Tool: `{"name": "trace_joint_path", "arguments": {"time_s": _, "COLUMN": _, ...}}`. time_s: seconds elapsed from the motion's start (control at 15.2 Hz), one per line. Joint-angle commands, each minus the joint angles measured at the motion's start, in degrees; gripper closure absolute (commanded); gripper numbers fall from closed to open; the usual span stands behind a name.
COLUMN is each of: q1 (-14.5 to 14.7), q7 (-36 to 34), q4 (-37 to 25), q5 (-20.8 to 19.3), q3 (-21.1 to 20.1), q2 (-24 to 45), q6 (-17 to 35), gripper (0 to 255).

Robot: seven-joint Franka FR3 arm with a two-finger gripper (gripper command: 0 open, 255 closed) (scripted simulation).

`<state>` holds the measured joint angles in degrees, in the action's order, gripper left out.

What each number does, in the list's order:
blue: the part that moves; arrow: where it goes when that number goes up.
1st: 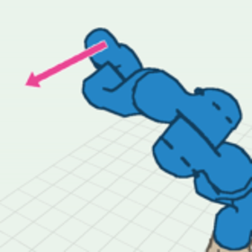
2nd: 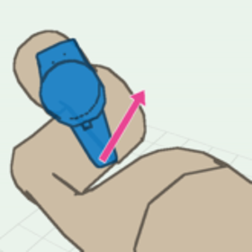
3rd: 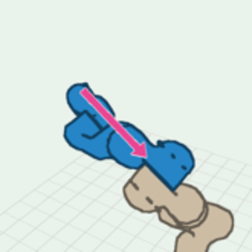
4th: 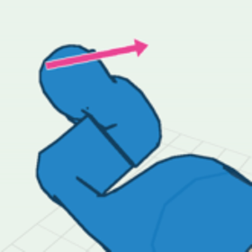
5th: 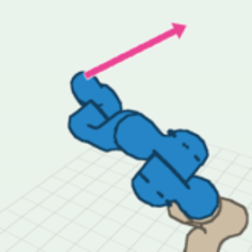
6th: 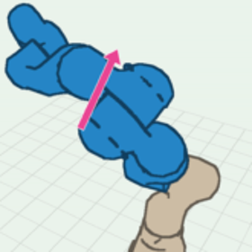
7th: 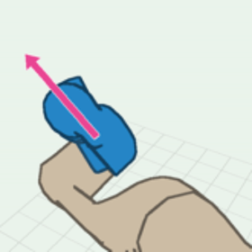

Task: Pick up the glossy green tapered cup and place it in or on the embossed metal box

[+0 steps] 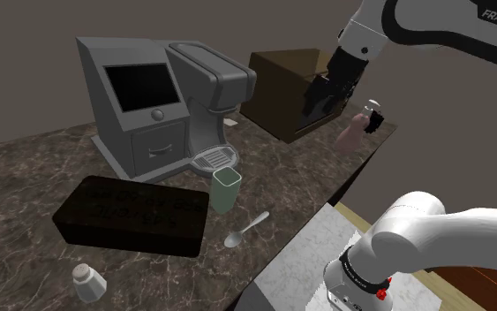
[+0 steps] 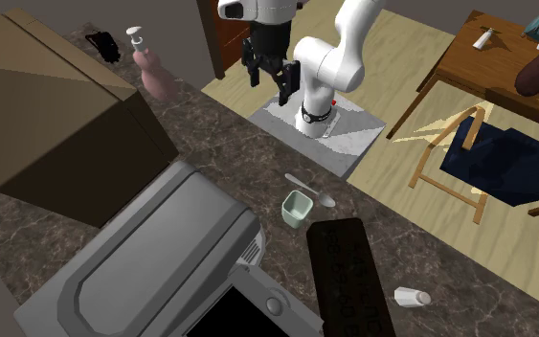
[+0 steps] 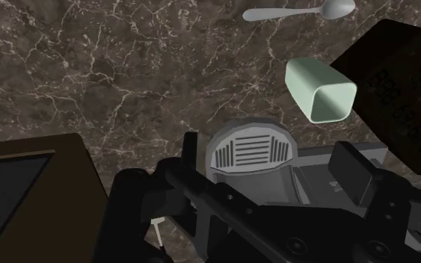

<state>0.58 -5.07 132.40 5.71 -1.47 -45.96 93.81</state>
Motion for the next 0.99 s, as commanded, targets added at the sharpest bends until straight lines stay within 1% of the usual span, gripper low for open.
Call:
{"name": "trace_joint_path", "arguments": {"time_s": 0.0, "q1": 0.0, "q7": 0.0, "q4": 0.0, "q5": 0.0, "q3": 0.0, "q2": 0.0, "q6": 0.0, "gripper": 0}}
{"name": "trace_joint_path", "arguments": {"time_s": 0.46, "q1": 2.65, "q7": -4.26, "q4": 4.24, "q5": 2.37, "q3": -7.3, "q2": 5.75, "q6": 9.45, "gripper": 0}}
{"name": "trace_joint_path", "arguments": {"time_s": 0.92, "q1": 4.67, "q7": -8.94, "q4": 5.45, "q5": 3.32, "q3": -14.75, "q2": 14.8, "q6": 19.02, "gripper": 0}}
